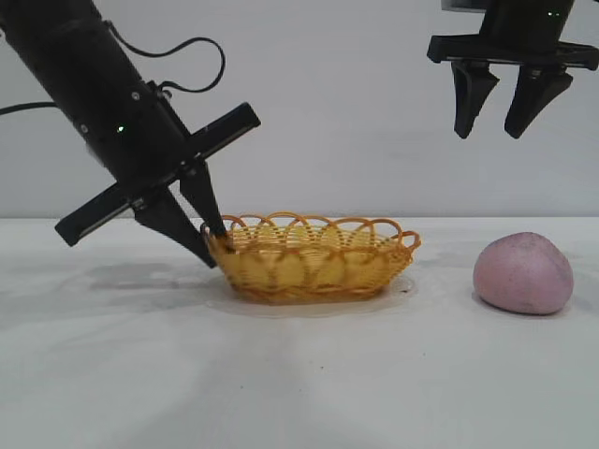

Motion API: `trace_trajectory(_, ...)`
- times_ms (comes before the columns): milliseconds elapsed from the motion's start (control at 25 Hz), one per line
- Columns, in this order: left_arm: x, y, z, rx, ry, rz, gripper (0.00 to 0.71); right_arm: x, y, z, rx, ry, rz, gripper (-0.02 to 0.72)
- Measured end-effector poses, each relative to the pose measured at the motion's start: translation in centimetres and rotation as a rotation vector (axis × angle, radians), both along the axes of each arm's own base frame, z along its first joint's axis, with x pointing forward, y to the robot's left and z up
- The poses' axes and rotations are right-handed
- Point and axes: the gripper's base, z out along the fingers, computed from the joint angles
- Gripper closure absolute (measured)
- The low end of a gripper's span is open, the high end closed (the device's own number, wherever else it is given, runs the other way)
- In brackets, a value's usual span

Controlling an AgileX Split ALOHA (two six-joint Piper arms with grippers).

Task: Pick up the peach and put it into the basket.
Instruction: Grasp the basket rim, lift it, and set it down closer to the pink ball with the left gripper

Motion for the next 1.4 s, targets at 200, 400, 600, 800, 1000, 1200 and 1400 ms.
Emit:
trace_trajectory(200,-0.1,-0.1,-0.2,-0.008,0.020,-0.008,0.335,0.0,0.0,0.0,0.000,0.000,0.000,0.318)
trace_trajectory(400,-0.7,-0.3,0.3,-0.015,0.013,-0.108,0.273,0.0,0.0,0.0,0.000,0.000,0.000,0.318)
trace_trajectory(600,-1.3,0.1,3.4,0.042,-0.094,-0.236,0.287,0.0,0.0,0.0,0.000,0.000,0.000,0.318)
trace_trajectory(800,-1.9,1.2,6.0,0.193,-0.216,-0.396,0.287,0.0,0.0,0.0,0.000,0.000,0.000,0.318)
trace_trajectory(1000,-1.7,2.0,7.0,0.362,-0.214,-0.581,0.287,0.0,0.0,0.0,0.002,0.005,-0.005,0.318)
trace_trajectory(1200,-0.7,3.4,8.6,0.576,-0.217,-0.671,0.287,-0.1,0.0,-0.1,0.000,0.013,-0.005,0.318)
trace_trajectory(1400,-0.1,6.3,8.9,0.683,-0.142,-0.669,0.287,-0.2,0.0,-0.1,-0.002,0.024,-0.005,0.318)
